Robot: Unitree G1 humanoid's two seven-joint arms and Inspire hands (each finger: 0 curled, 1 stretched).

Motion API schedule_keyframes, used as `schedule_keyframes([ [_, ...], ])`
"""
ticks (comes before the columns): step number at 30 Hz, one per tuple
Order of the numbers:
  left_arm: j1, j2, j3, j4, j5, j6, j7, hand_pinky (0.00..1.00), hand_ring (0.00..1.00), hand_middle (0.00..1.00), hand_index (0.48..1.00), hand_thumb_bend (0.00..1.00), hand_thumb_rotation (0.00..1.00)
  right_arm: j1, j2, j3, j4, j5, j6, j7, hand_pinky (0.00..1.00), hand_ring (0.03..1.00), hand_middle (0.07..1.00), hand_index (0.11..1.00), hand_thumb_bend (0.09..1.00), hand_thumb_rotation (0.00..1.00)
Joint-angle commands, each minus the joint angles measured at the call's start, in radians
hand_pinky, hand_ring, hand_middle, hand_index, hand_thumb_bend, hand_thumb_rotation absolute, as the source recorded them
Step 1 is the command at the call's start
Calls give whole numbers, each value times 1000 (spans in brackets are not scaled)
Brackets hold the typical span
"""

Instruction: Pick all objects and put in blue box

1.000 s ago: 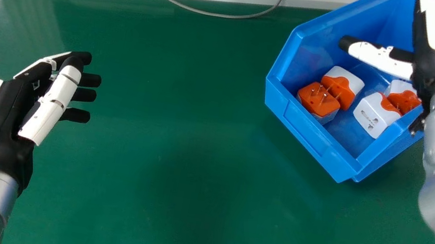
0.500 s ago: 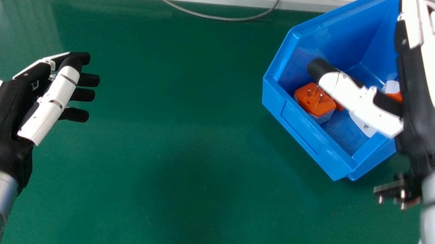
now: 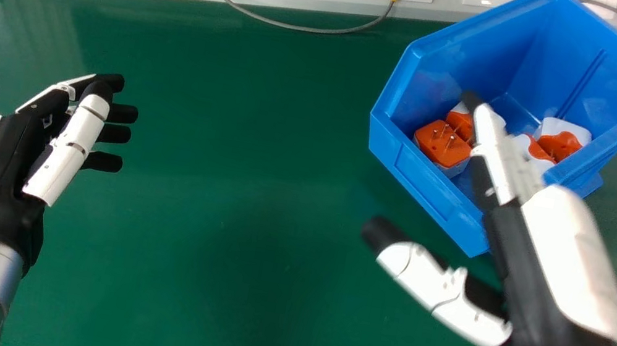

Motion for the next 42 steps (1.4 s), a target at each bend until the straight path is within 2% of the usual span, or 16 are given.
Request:
schedule_keyframes([
  [1, -4, 20, 10, -5, -4, -36, -8, 622, 717, 716, 770, 316, 726, 14, -12, -17, 21, 52, -82, -14, 989, 1000, 1000, 1000, 480, 937],
  [4, 7, 30, 16, 9, -9, -70, -26, 622, 717, 716, 770, 319, 726, 27, -15, -9, 91, 144, -148, 10, 960, 1000, 1000, 1000, 464, 945],
  [8, 21, 39, 20, 18, -17, -102, -44, 630, 728, 726, 777, 333, 725, 21, 2, 13, 141, 173, -163, 24, 918, 1000, 1000, 1000, 439, 965],
  [12, 37, 47, 32, 24, -38, -125, -66, 634, 733, 733, 782, 341, 725, -5, 32, 46, 197, 215, -156, 45, 891, 1000, 1000, 1000, 453, 982],
  [14, 39, 46, 37, 32, -47, -132, -74, 634, 733, 733, 782, 341, 725, -18, 49, 63, 224, 240, -156, 55, 891, 1000, 1000, 1000, 453, 982],
  [18, 49, 40, 39, 41, -65, -146, -84, 639, 737, 738, 786, 342, 725, -44, 83, 92, 280, 272, -165, 56, 887, 1000, 1000, 1000, 465, 989],
  [22, 61, 37, 44, 47, -89, -157, -91, 649, 742, 743, 788, 335, 726, -69, 114, 109, 329, 294, -168, 50, 892, 1000, 1000, 1000, 460, 997],
  [25, 67, 37, 45, 51, -98, -164, -94, 652, 744, 745, 789, 332, 721, -78, 123, 113, 349, 299, -173, 45, 896, 1000, 1000, 1000, 454, 999],
  [28, 85, 36, 46, 59, -108, -185, -105, 653, 744, 746, 790, 331, 718, -90, 130, 117, 385, 310, -195, 39, 898, 1000, 1000, 1000, 449, 1000],
  [30, 102, 39, 51, 72, -116, -212, -117, 653, 745, 746, 791, 333, 717, -82, 122, 107, 404, 325, -227, 39, 899, 1000, 1000, 1000, 447, 1000],
  [33, 121, 39, 54, 91, -120, -252, -131, 651, 744, 745, 793, 333, 716, -71, 110, 91, 434, 356, -271, 43, 900, 1000, 1000, 1000, 449, 1000],
  [37, 138, 41, 56, 114, -123, -291, -142, 645, 737, 740, 795, 327, 712, -65, 107, 86, 454, 364, -298, 39, 903, 1000, 1000, 999, 456, 1000],
  [42, 152, 45, 51, 154, -113, -346, -153, 641, 733, 736, 794, 324, 706, -59, 102, 81, 480, 371, -323, 39, 899, 993, 1000, 988, 443, 1000],
])
